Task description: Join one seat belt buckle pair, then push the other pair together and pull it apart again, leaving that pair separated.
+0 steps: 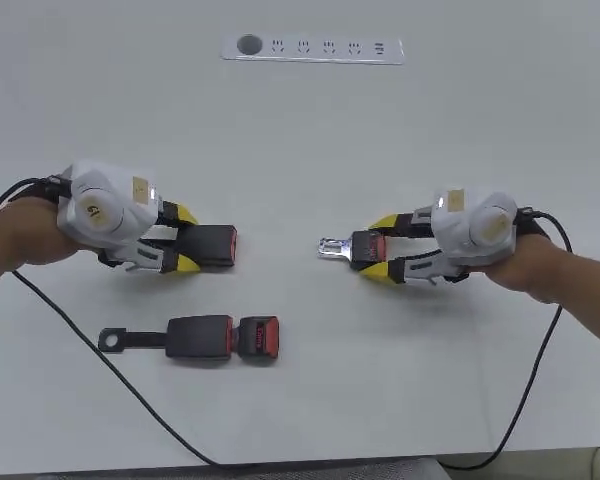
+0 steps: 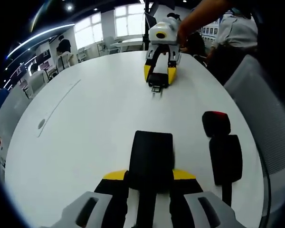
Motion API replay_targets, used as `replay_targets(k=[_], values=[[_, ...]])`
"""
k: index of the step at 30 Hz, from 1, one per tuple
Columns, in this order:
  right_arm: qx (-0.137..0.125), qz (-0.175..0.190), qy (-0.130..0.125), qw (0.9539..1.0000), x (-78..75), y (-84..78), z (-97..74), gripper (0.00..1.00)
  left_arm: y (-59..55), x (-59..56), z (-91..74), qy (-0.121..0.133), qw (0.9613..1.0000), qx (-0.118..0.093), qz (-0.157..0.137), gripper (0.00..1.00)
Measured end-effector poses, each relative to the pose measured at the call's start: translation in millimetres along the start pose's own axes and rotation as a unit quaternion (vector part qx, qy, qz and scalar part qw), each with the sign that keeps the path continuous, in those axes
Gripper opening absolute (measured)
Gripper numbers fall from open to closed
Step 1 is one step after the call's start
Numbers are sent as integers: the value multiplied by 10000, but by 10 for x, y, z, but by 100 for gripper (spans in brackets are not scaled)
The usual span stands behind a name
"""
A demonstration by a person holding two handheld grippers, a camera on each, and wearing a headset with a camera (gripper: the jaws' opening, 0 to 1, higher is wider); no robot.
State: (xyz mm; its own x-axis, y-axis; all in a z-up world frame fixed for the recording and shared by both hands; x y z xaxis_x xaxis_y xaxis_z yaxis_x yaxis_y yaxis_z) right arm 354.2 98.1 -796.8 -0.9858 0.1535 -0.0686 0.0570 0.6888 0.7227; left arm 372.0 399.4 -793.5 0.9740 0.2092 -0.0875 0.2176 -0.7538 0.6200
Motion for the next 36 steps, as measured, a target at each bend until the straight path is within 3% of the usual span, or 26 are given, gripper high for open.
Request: replay_targets(k=[17,36], values=[[-158,-23,74,9998,-42,-32,-11,36,25,28,2,-22,10000,16,-20,34],[-304,-104,162,9994,-97,121,200,36,42,47,-7,-43,10000,87,18,34]])
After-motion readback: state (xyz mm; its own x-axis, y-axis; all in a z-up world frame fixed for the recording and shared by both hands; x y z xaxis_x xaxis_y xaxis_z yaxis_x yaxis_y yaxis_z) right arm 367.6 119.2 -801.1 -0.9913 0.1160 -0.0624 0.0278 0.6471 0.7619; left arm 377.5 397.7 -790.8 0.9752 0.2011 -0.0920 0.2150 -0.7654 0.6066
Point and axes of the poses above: the centre of the closed fingertips' face, and the gripper's own axes: z roughly forward along the fingers, x roughly to its left, y roughly out of its top, the point moved 8 cm from there along -z, roughly backward along the fingers, and after that the axes turned 9 degrees about -z, right-handed, at the moved point
